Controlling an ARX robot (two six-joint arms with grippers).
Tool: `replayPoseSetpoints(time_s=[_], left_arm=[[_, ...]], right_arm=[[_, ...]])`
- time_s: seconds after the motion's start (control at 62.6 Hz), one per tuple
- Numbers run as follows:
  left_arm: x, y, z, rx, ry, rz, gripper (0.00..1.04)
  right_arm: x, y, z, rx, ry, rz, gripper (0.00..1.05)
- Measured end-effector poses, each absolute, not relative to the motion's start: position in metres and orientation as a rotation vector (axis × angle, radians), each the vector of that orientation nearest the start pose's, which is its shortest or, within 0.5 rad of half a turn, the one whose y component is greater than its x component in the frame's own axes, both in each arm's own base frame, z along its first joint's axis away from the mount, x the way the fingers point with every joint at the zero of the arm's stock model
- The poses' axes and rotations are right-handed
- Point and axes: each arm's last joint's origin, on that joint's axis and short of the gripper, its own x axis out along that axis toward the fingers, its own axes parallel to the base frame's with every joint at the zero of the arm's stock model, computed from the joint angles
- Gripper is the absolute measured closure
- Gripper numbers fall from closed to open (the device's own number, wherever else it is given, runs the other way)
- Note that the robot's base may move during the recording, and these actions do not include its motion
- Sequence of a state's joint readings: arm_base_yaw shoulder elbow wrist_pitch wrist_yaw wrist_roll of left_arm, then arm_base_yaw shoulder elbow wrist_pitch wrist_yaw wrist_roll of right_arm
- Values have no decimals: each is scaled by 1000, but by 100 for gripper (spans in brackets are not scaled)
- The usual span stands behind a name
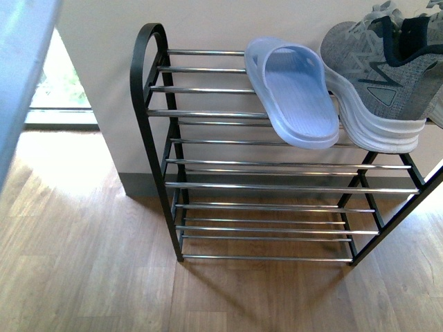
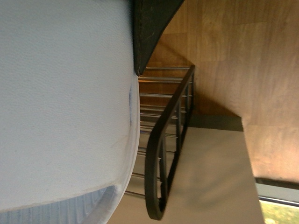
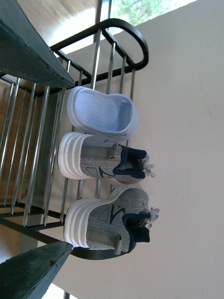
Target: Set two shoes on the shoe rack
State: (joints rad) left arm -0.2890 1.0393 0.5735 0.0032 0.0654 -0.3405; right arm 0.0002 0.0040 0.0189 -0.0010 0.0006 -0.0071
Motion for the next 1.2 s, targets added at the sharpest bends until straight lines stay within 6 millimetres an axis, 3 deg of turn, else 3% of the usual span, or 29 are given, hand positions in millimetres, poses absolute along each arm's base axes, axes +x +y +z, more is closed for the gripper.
replayPoseSetpoints(time_s=[0.208,0.671,1.199], left_arm=[[199,-53,243,-258,448,-248,103],[144,-14,248,-170,355,-154,103],[143,-13,249,-150,342,-153,103]], right_arm=[[97,0,170,-7,-14,0,9],[97,0,170,-7,-14,-1,9],[97,0,170,-7,-14,-1,9]])
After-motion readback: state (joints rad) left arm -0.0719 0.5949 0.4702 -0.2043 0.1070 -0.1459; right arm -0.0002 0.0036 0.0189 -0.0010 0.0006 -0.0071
